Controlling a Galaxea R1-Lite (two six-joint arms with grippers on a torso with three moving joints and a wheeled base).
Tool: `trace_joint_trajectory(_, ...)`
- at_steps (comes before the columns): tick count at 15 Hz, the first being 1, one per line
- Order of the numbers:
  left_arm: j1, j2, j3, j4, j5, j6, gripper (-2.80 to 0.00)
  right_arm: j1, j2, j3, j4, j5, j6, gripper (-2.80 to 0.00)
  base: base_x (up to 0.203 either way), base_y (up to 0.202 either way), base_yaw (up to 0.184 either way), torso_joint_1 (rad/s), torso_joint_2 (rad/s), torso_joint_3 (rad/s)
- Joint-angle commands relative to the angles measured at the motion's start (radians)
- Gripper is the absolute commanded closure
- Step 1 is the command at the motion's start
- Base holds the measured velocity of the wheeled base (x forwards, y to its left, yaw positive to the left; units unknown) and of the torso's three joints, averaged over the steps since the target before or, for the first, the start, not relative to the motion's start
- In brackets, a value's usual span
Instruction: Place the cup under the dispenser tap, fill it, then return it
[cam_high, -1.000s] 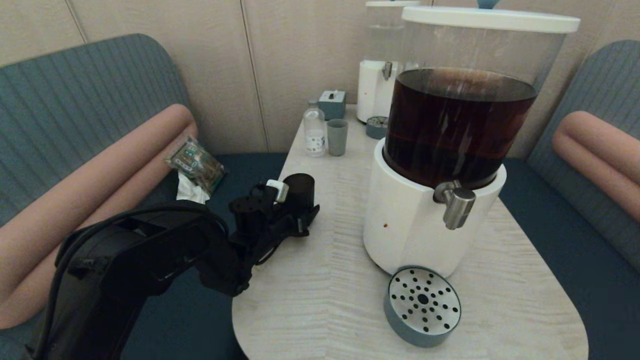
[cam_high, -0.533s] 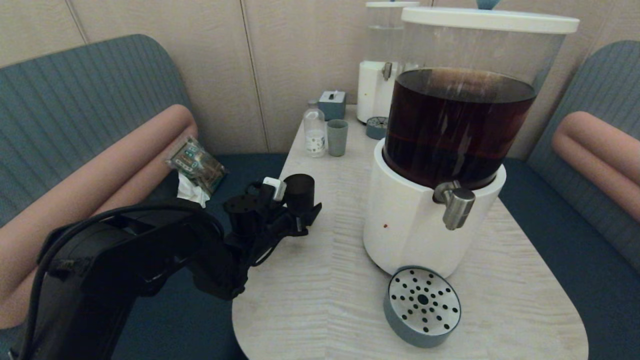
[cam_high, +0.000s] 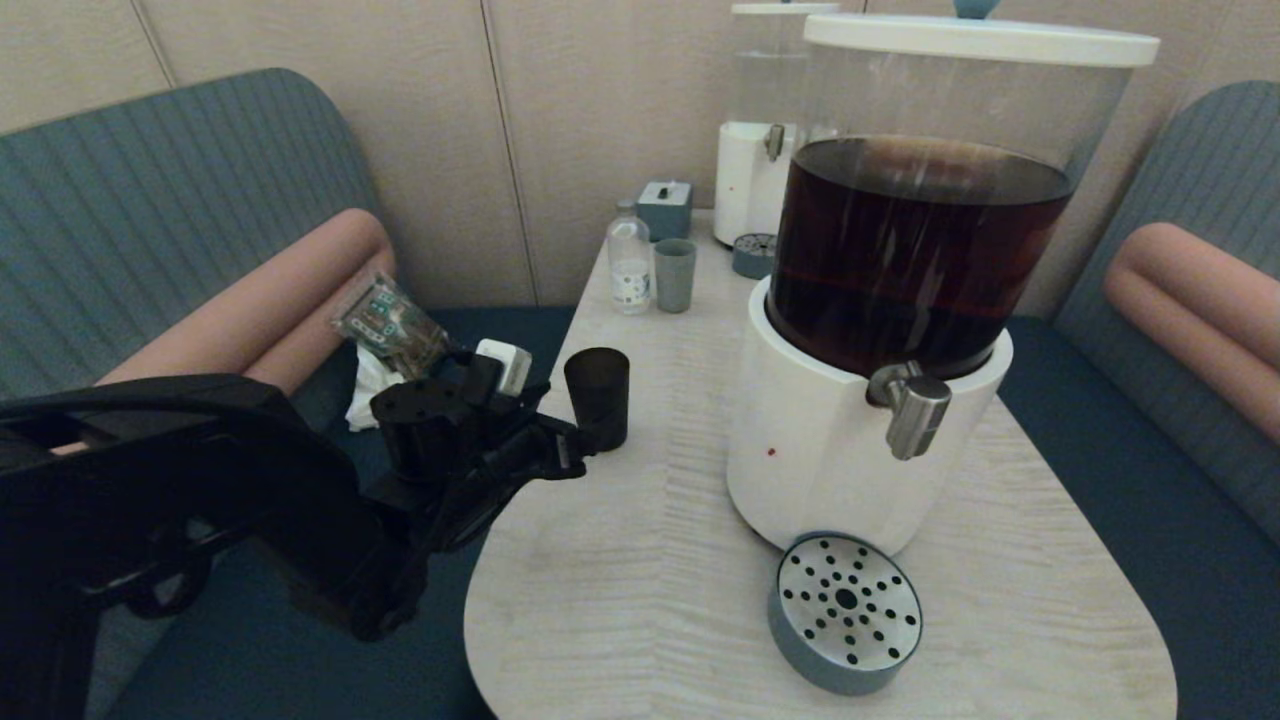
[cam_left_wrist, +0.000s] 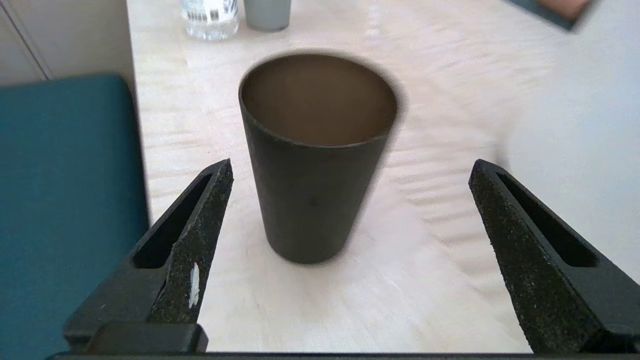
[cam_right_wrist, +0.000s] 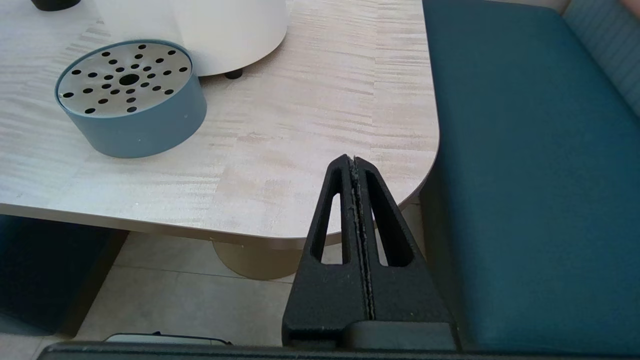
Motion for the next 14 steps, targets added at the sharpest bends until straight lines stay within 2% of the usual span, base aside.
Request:
trace_joint_trajectory(1, 0.0, -0.185, 0.112, -0.006, -0.005, -0.001, -2.8, 0.0, 0.0, 0.0, 0.0, 0.0, -0.001, 0.0, 0.0, 0.0, 0.0, 0.0, 0.0, 0.0)
trace_joint_trajectory(7, 0.002, -0.614, 0.421, 0.009, -0.003, -0.007, -2.8, 0.0, 0.0, 0.0, 0.0, 0.0, -0.001, 0.0, 0.0, 0.0, 0.0, 0.0, 0.0, 0.0)
trace_joint_trajectory(10, 0.028, -0.796, 0.5, 0.064, 0.014, -0.014, -2.8, 0.0, 0.001, 0.0, 0.0, 0.0, 0.001, 0.0, 0.0, 0.0, 0.0, 0.0, 0.0, 0.0)
trace_joint_trajectory(11, 0.044, -0.845, 0.51, 0.101, 0.02, -0.016, 0.0, 0.0, 0.001, 0.0, 0.0, 0.0, 0.001, 0.0, 0.0, 0.0, 0.0, 0.0, 0.0, 0.0)
trace_joint_trajectory(14, 0.126, -0.945, 0.519, 0.171, 0.037, -0.013, 0.0, 0.0, 0.0, 0.0, 0.0, 0.0, 0.001, 0.0, 0.0, 0.0, 0.0, 0.0, 0.0, 0.0)
